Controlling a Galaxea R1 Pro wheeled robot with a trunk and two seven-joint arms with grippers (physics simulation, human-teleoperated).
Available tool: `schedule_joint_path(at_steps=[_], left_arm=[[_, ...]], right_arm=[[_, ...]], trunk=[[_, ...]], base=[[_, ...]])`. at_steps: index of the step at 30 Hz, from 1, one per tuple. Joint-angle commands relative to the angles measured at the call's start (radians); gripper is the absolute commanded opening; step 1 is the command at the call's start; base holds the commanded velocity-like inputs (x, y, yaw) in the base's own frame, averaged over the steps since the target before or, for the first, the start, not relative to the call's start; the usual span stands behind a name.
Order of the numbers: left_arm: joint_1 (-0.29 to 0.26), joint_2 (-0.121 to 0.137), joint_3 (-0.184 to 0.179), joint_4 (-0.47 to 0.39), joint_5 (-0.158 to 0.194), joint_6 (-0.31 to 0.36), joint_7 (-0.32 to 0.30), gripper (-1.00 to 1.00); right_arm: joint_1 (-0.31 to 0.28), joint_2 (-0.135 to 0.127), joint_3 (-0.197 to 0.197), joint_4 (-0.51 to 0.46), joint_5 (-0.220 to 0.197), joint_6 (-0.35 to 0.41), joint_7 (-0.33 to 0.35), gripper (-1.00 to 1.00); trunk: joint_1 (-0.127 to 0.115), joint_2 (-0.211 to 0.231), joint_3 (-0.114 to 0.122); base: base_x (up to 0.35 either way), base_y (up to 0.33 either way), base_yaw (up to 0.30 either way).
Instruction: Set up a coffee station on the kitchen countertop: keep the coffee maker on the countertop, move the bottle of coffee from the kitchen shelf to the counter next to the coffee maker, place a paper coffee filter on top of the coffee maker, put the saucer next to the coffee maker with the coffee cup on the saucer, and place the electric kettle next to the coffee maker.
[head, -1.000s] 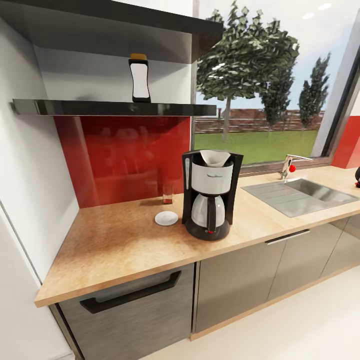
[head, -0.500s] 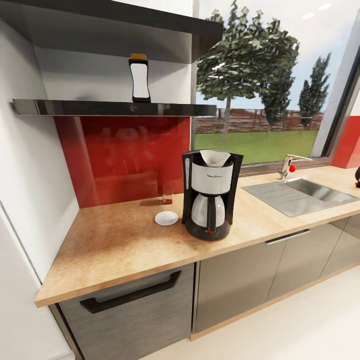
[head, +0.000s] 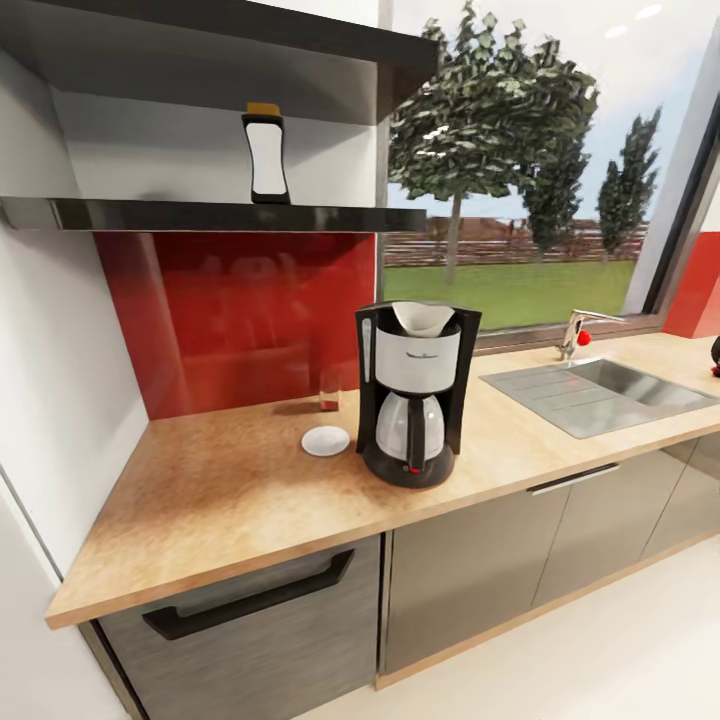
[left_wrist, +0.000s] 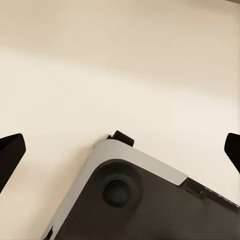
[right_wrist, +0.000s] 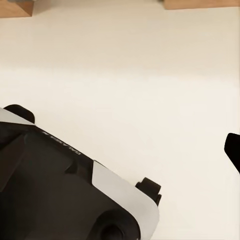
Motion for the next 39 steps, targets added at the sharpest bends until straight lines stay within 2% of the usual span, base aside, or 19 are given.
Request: schedule_joint_path(at_steps=[1,16,24,29,30,31,34,35,37,38,39], left_arm=[[0.001,0.000,-0.004,-0.002,0.010,-0.001,0.000,1.00],[0.001,-0.001,-0.004,-0.002,0.009,-0.001,0.000,1.00],[0.001,0.000,-0.004,-0.022,0.009,-0.010,-0.008,1.00],[0.001,0.001,-0.004,-0.115,0.009,-0.014,-0.086,1.00],[0.001,0.000,-0.004,-0.151,0.008,-0.012,-0.151,1.00],[0.001,0.000,-0.004,-0.165,0.008,-0.011,-0.195,1.00],[0.001,0.001,-0.004,-0.177,0.009,-0.008,-0.262,1.00],[0.001,0.002,-0.003,-0.182,0.009,-0.004,-0.311,1.00],[0.001,0.003,-0.002,-0.185,0.009,0.010,-0.364,1.00],[0.001,0.004,0.004,-0.188,0.010,0.034,-0.438,1.00],[0.001,0.005,0.006,-0.188,0.010,0.038,-0.451,1.00]], right_arm=[[-0.002,0.000,-0.008,-0.001,0.008,-0.006,0.004,1.00],[-0.002,0.003,-0.008,0.002,0.009,-0.006,0.001,1.00],[-0.002,0.039,-0.005,0.008,0.006,-0.006,-0.033,1.00],[-0.009,0.070,-0.004,0.007,0.006,0.024,-0.036,1.00],[-0.024,0.093,-0.003,0.006,0.006,0.064,-0.035,1.00],[-0.033,0.105,-0.003,0.006,0.006,0.086,-0.034,1.00],[-0.045,0.117,-0.003,0.006,0.006,0.108,-0.031,1.00],[-0.052,0.121,-0.002,0.006,0.005,0.116,-0.020,1.00],[-0.065,0.123,-0.002,0.005,0.006,0.128,0.018,1.00],[-0.089,0.115,-0.001,0.000,0.009,0.168,0.166,1.00],[-0.094,0.106,-0.001,-0.002,0.010,0.177,0.200,1.00]], trunk=[[0.000,-0.001,-0.001],[0.000,-0.001,-0.001],[0.000,-0.001,-0.001],[0.000,-0.001,-0.001],[0.000,-0.001,-0.001],[0.000,-0.001,-0.001],[0.000,-0.001,-0.001],[0.000,-0.001,-0.001],[0.000,-0.001,-0.001],[0.000,-0.001,-0.001],[0.000,-0.001,-0.001]], base=[[0.019,-0.022,-0.032],[-0.008,-0.051,-0.133],[-0.023,-0.060,-0.010],[-0.003,-0.007,-0.001],[-0.001,-0.002,0.000],[-0.001,-0.001,0.000],[0.000,0.000,0.000],[0.000,0.000,0.000],[0.000,0.000,0.000],[0.000,0.000,0.000],[0.000,0.000,0.000]])
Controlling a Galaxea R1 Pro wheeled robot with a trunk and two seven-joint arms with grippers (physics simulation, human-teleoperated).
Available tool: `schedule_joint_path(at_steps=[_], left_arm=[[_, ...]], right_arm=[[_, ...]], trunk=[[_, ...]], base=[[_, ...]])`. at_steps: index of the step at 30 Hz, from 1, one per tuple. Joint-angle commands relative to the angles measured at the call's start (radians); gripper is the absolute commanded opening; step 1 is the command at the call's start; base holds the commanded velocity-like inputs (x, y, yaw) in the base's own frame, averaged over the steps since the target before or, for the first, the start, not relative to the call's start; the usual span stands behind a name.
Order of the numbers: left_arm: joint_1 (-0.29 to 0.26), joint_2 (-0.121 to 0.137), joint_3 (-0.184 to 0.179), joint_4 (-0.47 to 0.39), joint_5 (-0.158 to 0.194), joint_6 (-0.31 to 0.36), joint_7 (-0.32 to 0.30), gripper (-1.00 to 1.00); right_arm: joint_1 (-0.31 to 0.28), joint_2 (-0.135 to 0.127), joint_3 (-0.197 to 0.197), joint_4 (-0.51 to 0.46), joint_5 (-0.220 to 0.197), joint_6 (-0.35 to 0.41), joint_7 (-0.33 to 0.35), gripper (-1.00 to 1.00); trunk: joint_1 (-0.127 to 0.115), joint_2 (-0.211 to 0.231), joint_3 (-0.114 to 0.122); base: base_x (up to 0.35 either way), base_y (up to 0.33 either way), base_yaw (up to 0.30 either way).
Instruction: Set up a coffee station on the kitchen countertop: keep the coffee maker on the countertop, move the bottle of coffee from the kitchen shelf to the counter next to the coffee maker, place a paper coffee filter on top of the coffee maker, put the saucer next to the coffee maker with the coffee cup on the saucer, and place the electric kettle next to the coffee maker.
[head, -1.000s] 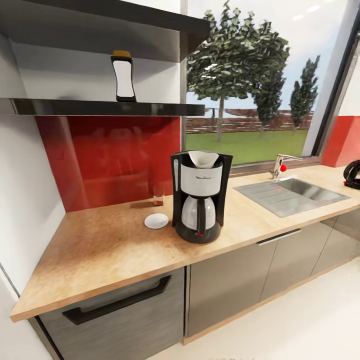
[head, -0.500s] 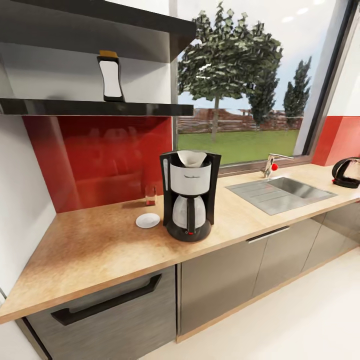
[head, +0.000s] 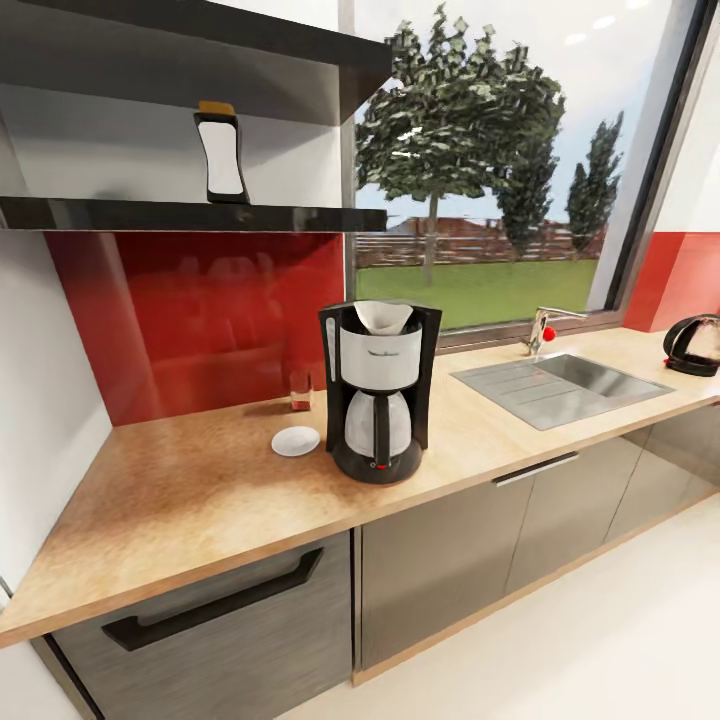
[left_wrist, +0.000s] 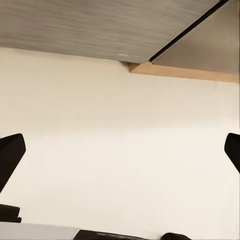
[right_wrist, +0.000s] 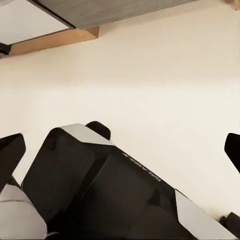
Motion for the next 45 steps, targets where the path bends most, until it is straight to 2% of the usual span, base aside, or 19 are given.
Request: schedule_joint_path(at_steps=[1,3,8,13,25,40,45], left_arm=[[0.000,0.000,0.003,0.000,0.008,0.004,-0.013,1.00],[0.000,0.000,0.004,0.000,0.008,0.006,-0.019,1.00],[0.000,0.001,0.006,0.006,0.007,0.010,-0.029,1.00],[0.000,0.000,0.006,0.007,0.007,0.011,-0.030,1.00],[0.000,-0.002,0.005,0.009,0.006,0.011,-0.027,1.00],[0.000,-0.002,0.004,0.009,0.006,0.012,-0.025,1.00],[0.000,-0.002,0.003,0.009,0.006,0.012,-0.025,1.00]], right_arm=[[-0.003,-0.004,-0.008,-0.003,0.010,-0.004,0.014,1.00],[-0.005,-0.012,-0.008,-0.003,0.010,0.000,0.017,1.00],[-0.006,-0.022,-0.009,0.002,0.007,0.005,-0.151,1.00],[-0.006,-0.025,-0.011,0.004,0.006,0.006,-0.195,1.00],[-0.006,-0.024,-0.011,0.004,0.006,0.006,-0.205,1.00],[-0.006,-0.021,-0.011,0.004,0.006,0.006,-0.206,1.00],[-0.006,-0.021,-0.011,0.004,0.007,0.006,-0.206,1.00]], trunk=[[0.000,-0.001,-0.001],[0.000,-0.001,-0.001],[0.000,-0.001,-0.001],[0.000,-0.001,-0.001],[0.000,-0.001,-0.001],[0.000,-0.001,-0.001],[0.000,-0.001,-0.001]], base=[[0.000,0.000,0.000],[0.000,0.000,0.000],[0.009,0.000,0.000],[0.134,-0.056,-0.011],[0.047,-0.055,-0.146],[-0.031,-0.119,-0.006],[0.041,-0.163,0.158]])
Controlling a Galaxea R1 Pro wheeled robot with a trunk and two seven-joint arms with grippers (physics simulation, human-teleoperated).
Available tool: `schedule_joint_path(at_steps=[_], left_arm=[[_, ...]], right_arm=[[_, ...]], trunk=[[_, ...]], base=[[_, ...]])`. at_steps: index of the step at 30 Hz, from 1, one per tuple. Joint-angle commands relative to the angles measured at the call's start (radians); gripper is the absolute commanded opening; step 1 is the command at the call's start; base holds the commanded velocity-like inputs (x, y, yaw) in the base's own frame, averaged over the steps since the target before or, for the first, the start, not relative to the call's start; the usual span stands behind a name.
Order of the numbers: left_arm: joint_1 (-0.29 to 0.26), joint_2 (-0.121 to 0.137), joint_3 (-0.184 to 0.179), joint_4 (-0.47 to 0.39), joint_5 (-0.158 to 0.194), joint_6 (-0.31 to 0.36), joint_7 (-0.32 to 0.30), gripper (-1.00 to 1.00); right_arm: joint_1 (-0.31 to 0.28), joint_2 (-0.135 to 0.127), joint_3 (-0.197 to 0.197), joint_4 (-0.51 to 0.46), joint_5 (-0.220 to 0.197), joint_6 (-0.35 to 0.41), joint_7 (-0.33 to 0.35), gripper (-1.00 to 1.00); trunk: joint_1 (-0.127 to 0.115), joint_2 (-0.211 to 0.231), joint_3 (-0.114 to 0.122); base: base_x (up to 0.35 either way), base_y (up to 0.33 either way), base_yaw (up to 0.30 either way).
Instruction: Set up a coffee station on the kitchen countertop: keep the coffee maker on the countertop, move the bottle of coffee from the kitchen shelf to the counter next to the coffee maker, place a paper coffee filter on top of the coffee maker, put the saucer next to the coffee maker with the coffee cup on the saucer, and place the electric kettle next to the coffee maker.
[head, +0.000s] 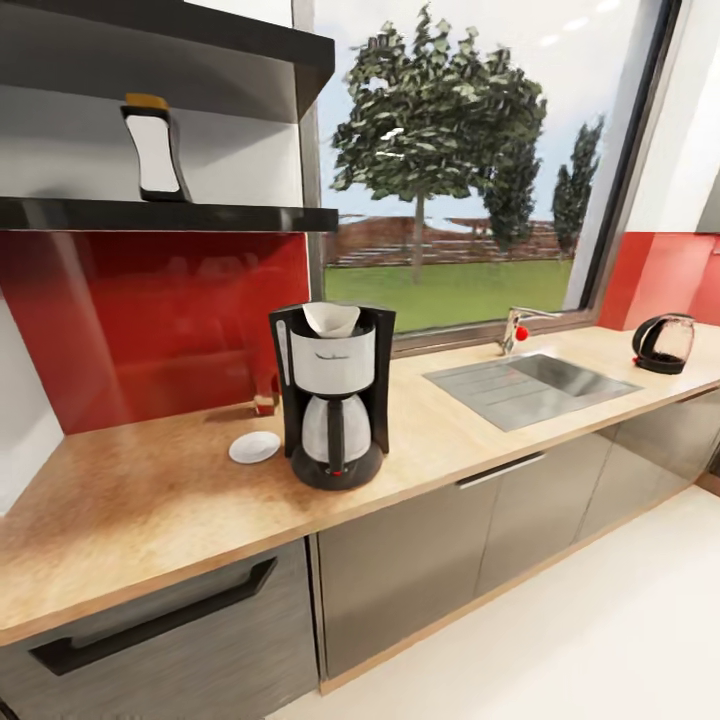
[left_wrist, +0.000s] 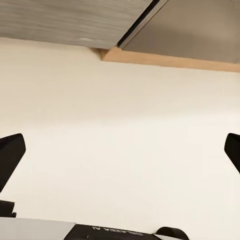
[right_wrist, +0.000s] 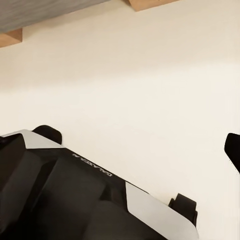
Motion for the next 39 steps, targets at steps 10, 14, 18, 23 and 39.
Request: schedule_joint_path(at_steps=[10,14,18,23,39], left_arm=[[0.000,0.000,0.002,-0.001,0.008,0.003,-0.007,1.00],[0.000,0.000,0.002,-0.001,0.007,0.003,-0.007,1.00],[0.000,-0.001,0.002,-0.001,0.007,0.003,-0.007,1.00],[0.000,-0.002,0.001,-0.001,0.008,0.003,-0.007,1.00],[0.000,-0.002,0.001,-0.001,0.007,0.003,-0.007,1.00]], right_arm=[[-0.001,0.003,-0.008,-0.002,0.010,-0.006,0.004,1.00],[0.000,0.003,-0.008,-0.002,0.010,-0.006,0.004,1.00],[-0.001,0.003,-0.008,-0.003,0.010,-0.006,0.004,1.00],[-0.001,0.003,-0.008,-0.003,0.010,-0.006,0.004,1.00],[-0.001,0.007,-0.007,-0.003,0.013,-0.007,0.003,1.00]], trunk=[[0.000,-0.001,-0.001],[0.000,-0.001,-0.001],[0.000,-0.001,-0.001],[0.000,-0.001,-0.001],[0.000,-0.001,-0.001]], base=[[0.007,-0.030,0.255],[-0.032,-0.157,0.133],[-0.074,-0.251,0.051],[-0.085,-0.275,0.186],[-0.036,-0.094,0.266]])
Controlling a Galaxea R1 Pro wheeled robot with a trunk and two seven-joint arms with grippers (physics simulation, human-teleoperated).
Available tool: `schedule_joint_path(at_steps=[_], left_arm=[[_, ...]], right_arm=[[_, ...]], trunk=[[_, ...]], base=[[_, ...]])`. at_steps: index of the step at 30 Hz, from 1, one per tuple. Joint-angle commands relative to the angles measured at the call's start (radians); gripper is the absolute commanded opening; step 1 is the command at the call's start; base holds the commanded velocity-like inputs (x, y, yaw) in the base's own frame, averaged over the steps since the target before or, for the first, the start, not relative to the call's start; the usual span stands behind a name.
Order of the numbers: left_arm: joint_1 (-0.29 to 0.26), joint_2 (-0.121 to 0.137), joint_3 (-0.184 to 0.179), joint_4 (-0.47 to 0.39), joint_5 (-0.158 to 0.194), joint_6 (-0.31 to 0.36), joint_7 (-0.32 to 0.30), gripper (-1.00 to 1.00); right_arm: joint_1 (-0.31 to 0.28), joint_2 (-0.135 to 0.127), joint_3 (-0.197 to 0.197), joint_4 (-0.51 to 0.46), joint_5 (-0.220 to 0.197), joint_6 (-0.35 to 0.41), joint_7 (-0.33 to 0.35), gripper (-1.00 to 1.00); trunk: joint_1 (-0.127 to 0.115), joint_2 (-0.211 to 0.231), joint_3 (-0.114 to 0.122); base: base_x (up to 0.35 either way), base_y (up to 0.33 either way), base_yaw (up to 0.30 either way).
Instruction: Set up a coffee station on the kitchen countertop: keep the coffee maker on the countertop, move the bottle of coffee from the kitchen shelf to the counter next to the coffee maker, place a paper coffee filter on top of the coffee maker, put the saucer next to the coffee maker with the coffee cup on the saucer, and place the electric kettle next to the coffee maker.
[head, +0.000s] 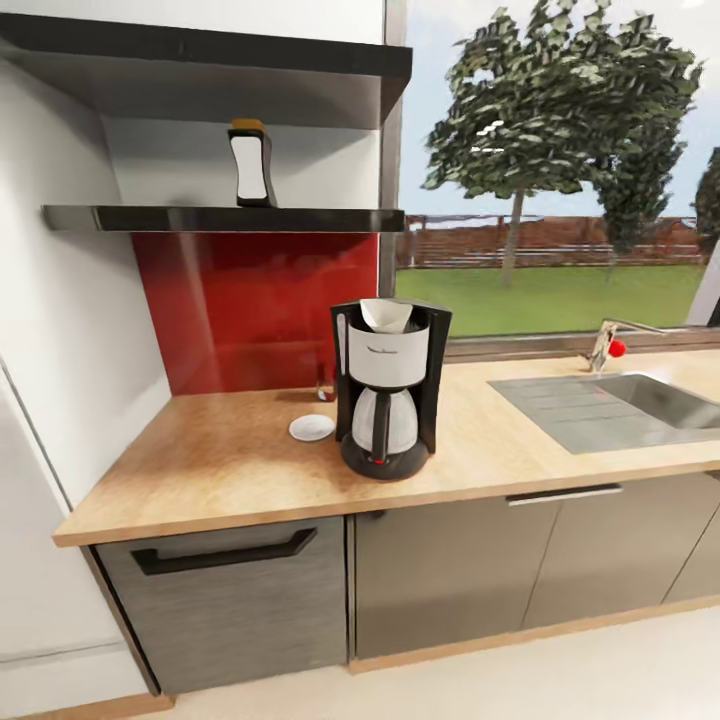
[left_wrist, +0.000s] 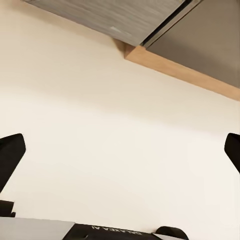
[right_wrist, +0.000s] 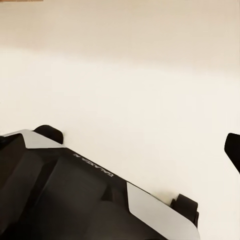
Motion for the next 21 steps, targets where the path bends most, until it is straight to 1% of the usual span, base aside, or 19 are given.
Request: schedule_joint_path(at_steps=[1,6,10,14,21], left_arm=[[0.000,0.000,0.002,-0.001,0.008,0.003,-0.007,1.00],[0.000,0.000,0.002,-0.001,0.008,0.003,-0.006,1.00],[0.000,0.000,0.001,-0.001,0.007,0.003,-0.006,1.00],[0.000,0.000,0.001,-0.001,0.007,0.003,-0.006,1.00],[0.000,0.000,0.001,-0.001,0.007,0.003,-0.007,1.00]], right_arm=[[-0.001,0.001,-0.008,-0.003,0.010,-0.006,0.004,1.00],[-0.002,0.002,-0.008,-0.003,0.011,-0.006,0.004,1.00],[-0.002,0.001,-0.008,-0.003,0.011,-0.006,0.005,1.00],[-0.001,0.000,-0.008,-0.002,0.011,-0.006,0.005,1.00],[-0.001,0.000,-0.008,-0.002,0.011,-0.006,0.005,1.00]], trunk=[[0.000,-0.001,-0.001],[0.000,-0.001,-0.001],[0.000,-0.001,-0.001],[0.000,-0.001,-0.001],[0.000,-0.001,-0.001]], base=[[-0.001,-0.002,0.273],[0.000,-0.001,0.274],[0.000,-0.167,0.204],[0.000,-0.177,0.038],[0.000,-0.030,0.006]])
